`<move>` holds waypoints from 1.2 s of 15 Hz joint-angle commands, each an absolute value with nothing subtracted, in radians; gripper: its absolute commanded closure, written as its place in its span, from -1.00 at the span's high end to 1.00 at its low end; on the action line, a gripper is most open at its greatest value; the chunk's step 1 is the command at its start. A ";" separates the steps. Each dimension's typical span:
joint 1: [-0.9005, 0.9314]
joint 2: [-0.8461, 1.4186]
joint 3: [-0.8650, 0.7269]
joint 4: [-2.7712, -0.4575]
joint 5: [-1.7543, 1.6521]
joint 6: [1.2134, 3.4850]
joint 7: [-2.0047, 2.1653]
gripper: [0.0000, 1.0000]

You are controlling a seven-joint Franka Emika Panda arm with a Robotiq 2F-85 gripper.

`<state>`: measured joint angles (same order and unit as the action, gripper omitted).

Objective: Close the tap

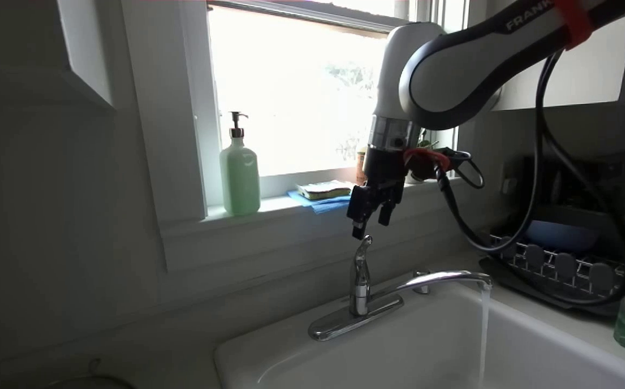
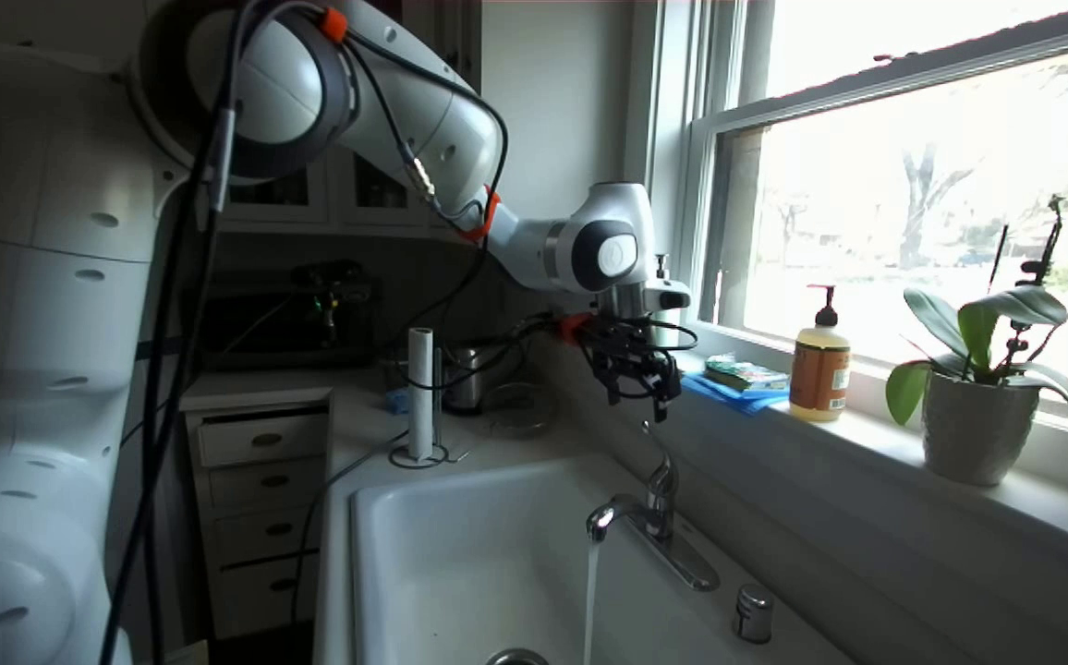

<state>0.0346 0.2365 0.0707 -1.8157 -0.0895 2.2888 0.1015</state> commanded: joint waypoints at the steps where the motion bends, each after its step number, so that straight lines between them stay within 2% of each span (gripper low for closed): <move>1: 0.052 0.313 0.064 -1.736 -0.083 2.341 0.057 0.50; 2: 0.054 0.324 0.064 -1.729 -0.083 2.354 0.049 0.47; 12: 0.059 0.349 0.055 -1.695 -0.094 2.375 0.028 -0.93; 13: 0.060 0.347 0.053 -1.697 -0.096 2.371 0.031 -1.00; 18: 0.071 0.339 0.032 -1.702 -0.133 2.355 0.066 -1.00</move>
<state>0.0479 0.3354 0.0603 -1.7172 -0.0942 2.3675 0.0412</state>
